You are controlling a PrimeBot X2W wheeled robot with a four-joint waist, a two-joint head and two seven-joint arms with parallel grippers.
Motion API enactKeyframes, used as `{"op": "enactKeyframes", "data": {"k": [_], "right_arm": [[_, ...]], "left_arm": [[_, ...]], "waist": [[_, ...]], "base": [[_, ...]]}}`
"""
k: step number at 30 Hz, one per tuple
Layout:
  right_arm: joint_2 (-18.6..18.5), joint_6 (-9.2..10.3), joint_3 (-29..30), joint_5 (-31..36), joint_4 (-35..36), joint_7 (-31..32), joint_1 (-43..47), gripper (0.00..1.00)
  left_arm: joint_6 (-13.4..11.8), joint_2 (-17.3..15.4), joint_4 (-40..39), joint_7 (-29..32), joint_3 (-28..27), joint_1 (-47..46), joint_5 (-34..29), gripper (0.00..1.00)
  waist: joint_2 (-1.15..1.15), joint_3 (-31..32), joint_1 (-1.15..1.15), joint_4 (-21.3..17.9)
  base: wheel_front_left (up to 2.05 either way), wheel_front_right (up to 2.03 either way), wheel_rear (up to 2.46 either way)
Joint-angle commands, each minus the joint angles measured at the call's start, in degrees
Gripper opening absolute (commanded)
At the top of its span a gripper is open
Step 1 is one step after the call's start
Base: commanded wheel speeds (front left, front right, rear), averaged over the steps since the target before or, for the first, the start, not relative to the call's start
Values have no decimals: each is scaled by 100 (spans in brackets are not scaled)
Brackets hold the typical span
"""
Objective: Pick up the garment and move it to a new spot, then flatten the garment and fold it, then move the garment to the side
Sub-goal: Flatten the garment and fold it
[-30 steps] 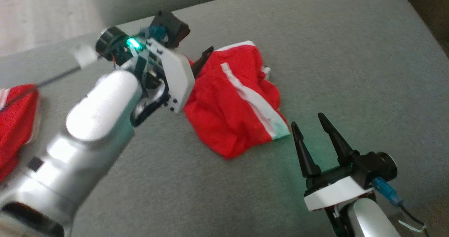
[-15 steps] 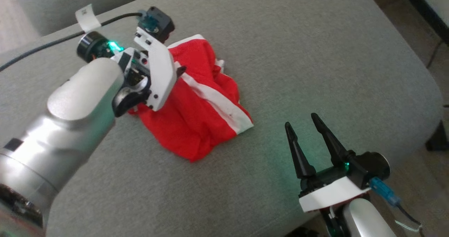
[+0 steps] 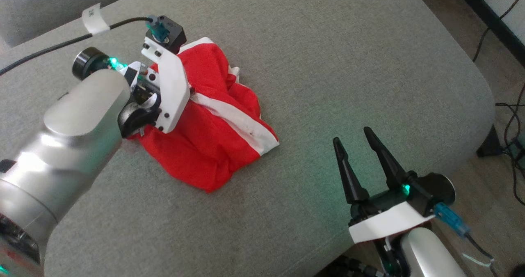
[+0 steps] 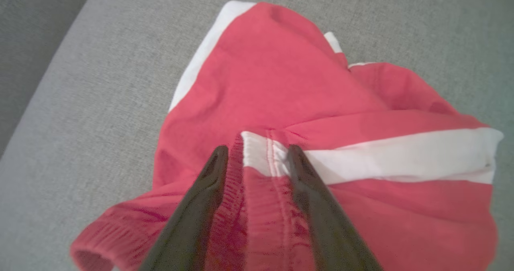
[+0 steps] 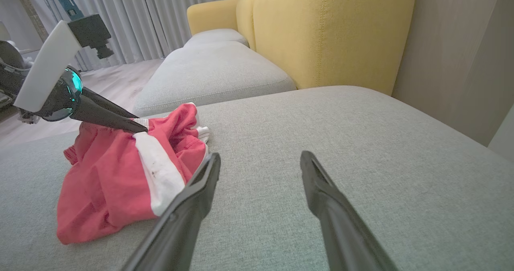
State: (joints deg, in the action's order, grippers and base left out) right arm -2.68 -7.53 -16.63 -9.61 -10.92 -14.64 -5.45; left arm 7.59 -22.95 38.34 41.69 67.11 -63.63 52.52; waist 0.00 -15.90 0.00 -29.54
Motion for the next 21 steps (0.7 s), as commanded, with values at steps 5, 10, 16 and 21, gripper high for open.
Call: {"op": "enactKeyframes", "data": {"k": [5, 10, 16, 21], "right_arm": [[-20, 4, -80, -50, 196, -36, -114, 100], [-20, 4, -53, -36, 182, -36, -112, 100], [-20, 4, 18, 48, 154, -36, -83, 100], [-20, 4, 104, 228, 93, -36, -20, 100]], "left_arm": [[-10, -183, -204, 70, -89, -420, 323, 0], [-10, -81, -370, -241, -130, -505, 540, 0], [-10, 224, -593, -920, -409, -710, 776, 0], [-10, 472, -885, -1635, -727, -1046, 954, 0]], "waist": [[0, 8, 0, 8], [0, 59, 0, 96], [0, 253, 0, 307], [0, 605, 0, 582]], "base": [[0, 0, 0], [0, 0, 0], [0, 0, 0], [0, 0, 0]]}}
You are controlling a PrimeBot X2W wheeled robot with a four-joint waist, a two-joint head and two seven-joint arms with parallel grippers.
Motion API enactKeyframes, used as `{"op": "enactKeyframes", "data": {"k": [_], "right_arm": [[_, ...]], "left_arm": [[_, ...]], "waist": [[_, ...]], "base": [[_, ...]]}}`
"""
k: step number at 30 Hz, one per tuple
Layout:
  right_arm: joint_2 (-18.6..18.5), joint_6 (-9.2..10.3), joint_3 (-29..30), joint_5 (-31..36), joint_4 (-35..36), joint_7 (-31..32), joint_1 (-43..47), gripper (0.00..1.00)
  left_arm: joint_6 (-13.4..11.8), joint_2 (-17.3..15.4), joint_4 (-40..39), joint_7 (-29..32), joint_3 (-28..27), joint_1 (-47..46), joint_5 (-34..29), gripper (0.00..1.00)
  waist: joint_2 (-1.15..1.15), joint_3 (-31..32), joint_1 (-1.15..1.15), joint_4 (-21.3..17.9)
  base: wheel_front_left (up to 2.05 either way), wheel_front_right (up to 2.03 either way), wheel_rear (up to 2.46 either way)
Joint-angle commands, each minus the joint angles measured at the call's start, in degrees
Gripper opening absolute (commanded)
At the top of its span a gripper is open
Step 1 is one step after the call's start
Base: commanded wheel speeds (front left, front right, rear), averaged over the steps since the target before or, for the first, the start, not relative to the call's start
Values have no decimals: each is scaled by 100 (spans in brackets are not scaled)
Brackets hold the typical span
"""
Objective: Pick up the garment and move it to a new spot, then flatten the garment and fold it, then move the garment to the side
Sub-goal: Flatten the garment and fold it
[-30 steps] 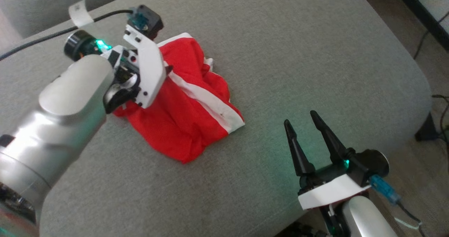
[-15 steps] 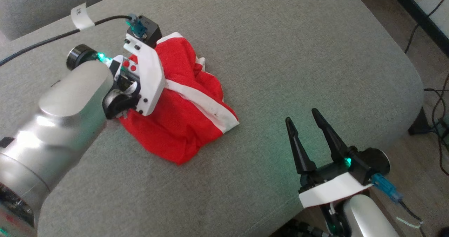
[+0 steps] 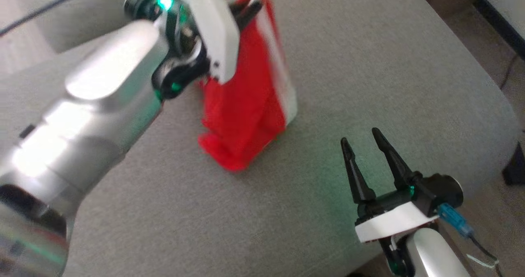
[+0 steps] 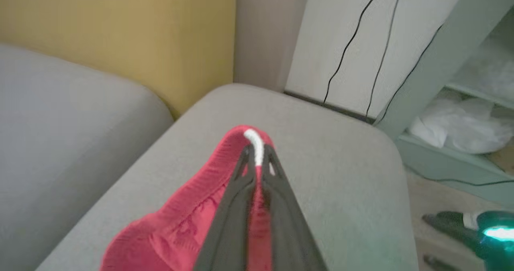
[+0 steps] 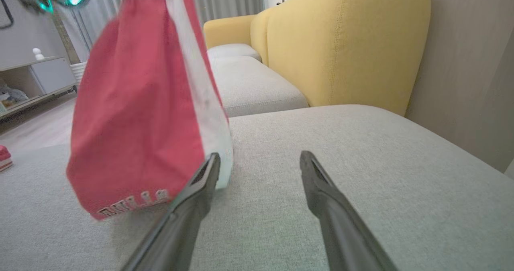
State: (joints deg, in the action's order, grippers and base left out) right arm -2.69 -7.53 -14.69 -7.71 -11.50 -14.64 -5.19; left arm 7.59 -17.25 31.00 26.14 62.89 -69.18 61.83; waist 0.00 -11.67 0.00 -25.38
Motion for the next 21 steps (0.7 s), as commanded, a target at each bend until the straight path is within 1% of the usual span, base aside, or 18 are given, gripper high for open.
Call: {"op": "enactKeyframes", "data": {"k": [1, 6, 10, 12, 14, 17, 21], "right_arm": [[-19, 4, -65, 70, 140, -36, -23, 100], [-19, 4, 60, 191, 108, -36, 124, 100], [-19, 4, 173, 249, 116, -36, 272, 100], [-19, 4, 225, 268, 126, -36, 336, 100], [-19, 4, 270, 285, 141, -36, 395, 100], [-19, 4, 345, 302, 163, -36, 463, 100], [-19, 4, 422, 227, 149, -36, 477, 100]], "left_arm": [[-10, -54, -213, -191, -355, -560, 59, 0], [-10, 112, -451, -716, -721, -784, 368, 0], [-10, 38, -668, -986, -940, -671, 612, 0], [-19, -119, -815, -1070, -993, -441, 696, 0], [-73, -368, -996, -1108, -968, -100, 720, 0], [-239, -797, -1256, -1133, -919, 613, 856, 0], [-438, -1322, -1423, -1358, -869, 1628, 1007, 0]], "waist": [[0, 262, 0, 228], [0, 646, 0, 537], [0, 864, 0, 817], [0, 935, 0, 961], [0, 979, 0, 1109], [0, 959, 0, 1345], [0, 850, 0, 1676]], "base": [[0, 0, 0], [0, 0, 0], [0, 0, 0], [0, 0, 0], [0, 0, 0], [0, 0, 0], [0, 0, 0]]}}
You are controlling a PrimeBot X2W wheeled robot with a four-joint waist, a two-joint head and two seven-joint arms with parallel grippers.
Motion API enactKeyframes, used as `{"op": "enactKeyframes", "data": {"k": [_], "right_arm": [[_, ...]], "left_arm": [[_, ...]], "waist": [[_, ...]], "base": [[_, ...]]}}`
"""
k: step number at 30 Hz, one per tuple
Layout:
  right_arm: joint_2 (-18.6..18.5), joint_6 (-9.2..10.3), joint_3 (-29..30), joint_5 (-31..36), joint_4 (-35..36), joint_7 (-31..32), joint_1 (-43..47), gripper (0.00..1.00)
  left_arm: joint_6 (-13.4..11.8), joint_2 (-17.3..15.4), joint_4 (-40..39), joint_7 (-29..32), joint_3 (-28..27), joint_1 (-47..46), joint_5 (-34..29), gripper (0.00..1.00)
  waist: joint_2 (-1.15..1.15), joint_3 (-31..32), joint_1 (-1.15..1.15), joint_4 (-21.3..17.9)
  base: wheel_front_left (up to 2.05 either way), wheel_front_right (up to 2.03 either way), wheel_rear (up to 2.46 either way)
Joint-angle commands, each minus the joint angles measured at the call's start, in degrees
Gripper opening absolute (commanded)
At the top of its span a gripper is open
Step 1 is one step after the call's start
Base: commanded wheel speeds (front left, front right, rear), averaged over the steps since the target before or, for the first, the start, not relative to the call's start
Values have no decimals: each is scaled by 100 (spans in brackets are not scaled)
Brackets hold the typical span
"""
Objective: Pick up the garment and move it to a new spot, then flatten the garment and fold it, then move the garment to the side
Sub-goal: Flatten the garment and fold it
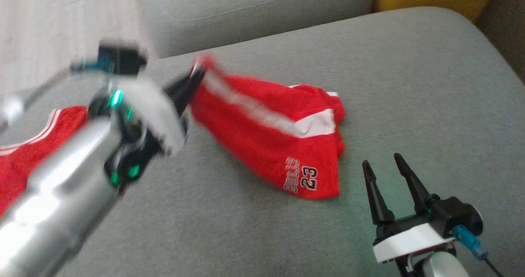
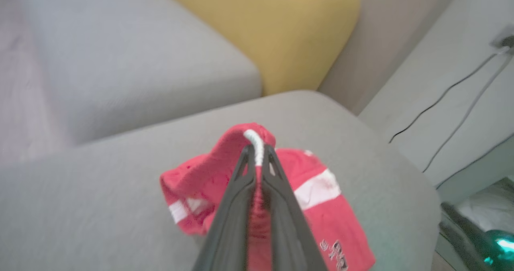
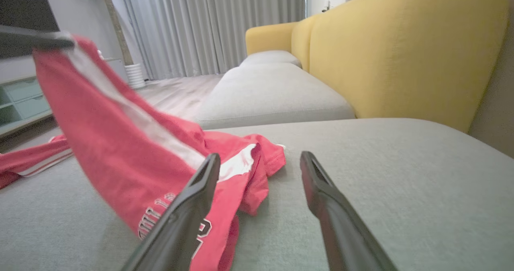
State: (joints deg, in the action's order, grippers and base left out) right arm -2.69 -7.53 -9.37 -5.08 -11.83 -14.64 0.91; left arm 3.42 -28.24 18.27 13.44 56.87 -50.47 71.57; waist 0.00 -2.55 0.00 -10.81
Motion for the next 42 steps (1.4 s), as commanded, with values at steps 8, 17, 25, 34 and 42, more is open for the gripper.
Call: {"op": "enactKeyframes", "data": {"k": [8, 17, 25, 34, 42], "right_arm": [[-57, 4, -143, -339, -103, -36, -480, 100], [-402, 4, -377, -353, -1105, -36, -1352, 100], [-418, 4, -708, -512, -2488, -36, -2205, 100], [-406, 4, -1077, -885, -3405, -36, -2802, 100], [-459, 4, -1254, -1106, -3547, -36, -2980, 34]], "left_arm": [[-13, -559, -92, -786, -280, 771, 76, 0], [71, -513, -105, -1089, -321, 867, 24, 0], [116, -396, -76, -1116, -297, 749, -30, 0], [170, -285, -40, -1119, -238, 628, -104, 0], [218, -205, 39, -1155, -214, 563, -127, 0]], "waist": [[0, -321, 0, 760], [0, -512, 0, 1064], [0, -624, 0, 1188], [0, -760, 0, 1326], [0, -824, 0, 1405]], "base": [[0, 0, 0], [0, 0, 0], [0, 0, 0], [0, 0, 0], [0, 0, 0]]}}
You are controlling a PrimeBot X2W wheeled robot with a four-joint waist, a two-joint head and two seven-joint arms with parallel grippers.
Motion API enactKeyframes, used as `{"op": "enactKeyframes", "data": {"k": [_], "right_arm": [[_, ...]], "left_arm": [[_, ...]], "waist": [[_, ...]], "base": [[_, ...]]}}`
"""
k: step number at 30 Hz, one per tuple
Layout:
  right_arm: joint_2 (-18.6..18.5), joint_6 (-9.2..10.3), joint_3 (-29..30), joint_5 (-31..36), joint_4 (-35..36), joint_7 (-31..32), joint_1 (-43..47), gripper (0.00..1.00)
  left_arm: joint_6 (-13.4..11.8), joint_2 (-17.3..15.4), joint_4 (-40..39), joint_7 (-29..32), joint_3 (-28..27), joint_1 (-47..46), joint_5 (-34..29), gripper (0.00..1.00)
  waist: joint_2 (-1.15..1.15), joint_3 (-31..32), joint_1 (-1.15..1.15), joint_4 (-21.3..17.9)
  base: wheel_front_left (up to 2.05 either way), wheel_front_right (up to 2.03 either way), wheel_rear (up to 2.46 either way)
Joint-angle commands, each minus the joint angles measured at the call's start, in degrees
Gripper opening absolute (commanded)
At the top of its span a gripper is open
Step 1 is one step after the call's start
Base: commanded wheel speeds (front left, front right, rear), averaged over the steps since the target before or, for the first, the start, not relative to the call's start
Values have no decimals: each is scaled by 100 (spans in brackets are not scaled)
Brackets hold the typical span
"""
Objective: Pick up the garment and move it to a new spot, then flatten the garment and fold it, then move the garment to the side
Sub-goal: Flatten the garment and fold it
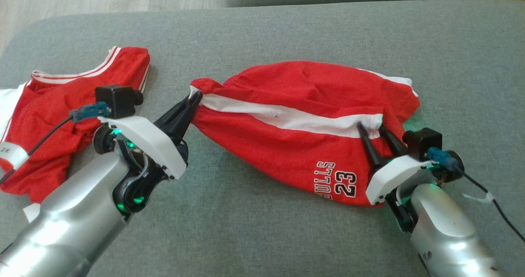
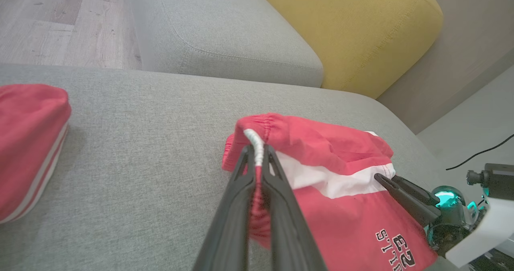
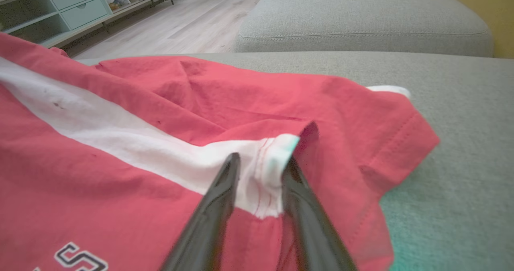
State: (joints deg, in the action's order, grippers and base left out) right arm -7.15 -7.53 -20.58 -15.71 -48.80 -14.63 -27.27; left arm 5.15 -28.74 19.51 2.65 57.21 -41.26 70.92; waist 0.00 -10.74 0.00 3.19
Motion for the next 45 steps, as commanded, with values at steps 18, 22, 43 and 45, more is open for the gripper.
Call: {"op": "enactKeyframes", "data": {"k": [18, 22, 43, 45], "right_arm": [[-843, 4, 1241, 36, 2161, -37, -1471, 0], [-1262, 4, 1582, 155, 2517, -37, -2401, 0], [-1207, 4, 1791, 70, 4044, -37, -542, 0], [-1086, 4, 1930, 47, 4294, -37, 87, 0]], "left_arm": [[-56, 123, 85, -1081, -706, -1707, -889, 0], [-23, 521, 389, -1493, -950, -2739, -1277, 0], [219, 1303, -190, -1764, -2604, -17, -3417, 0], [222, 1364, -389, -1764, -2743, 688, -3614, 0]], "waist": [[0, -500, 0, -404], [0, -779, 0, -593], [0, -851, 0, -1037], [0, -739, 0, -1021]], "base": [[0, 0, 0], [0, 0, 0], [0, 0, 0], [0, 0, 0]]}}
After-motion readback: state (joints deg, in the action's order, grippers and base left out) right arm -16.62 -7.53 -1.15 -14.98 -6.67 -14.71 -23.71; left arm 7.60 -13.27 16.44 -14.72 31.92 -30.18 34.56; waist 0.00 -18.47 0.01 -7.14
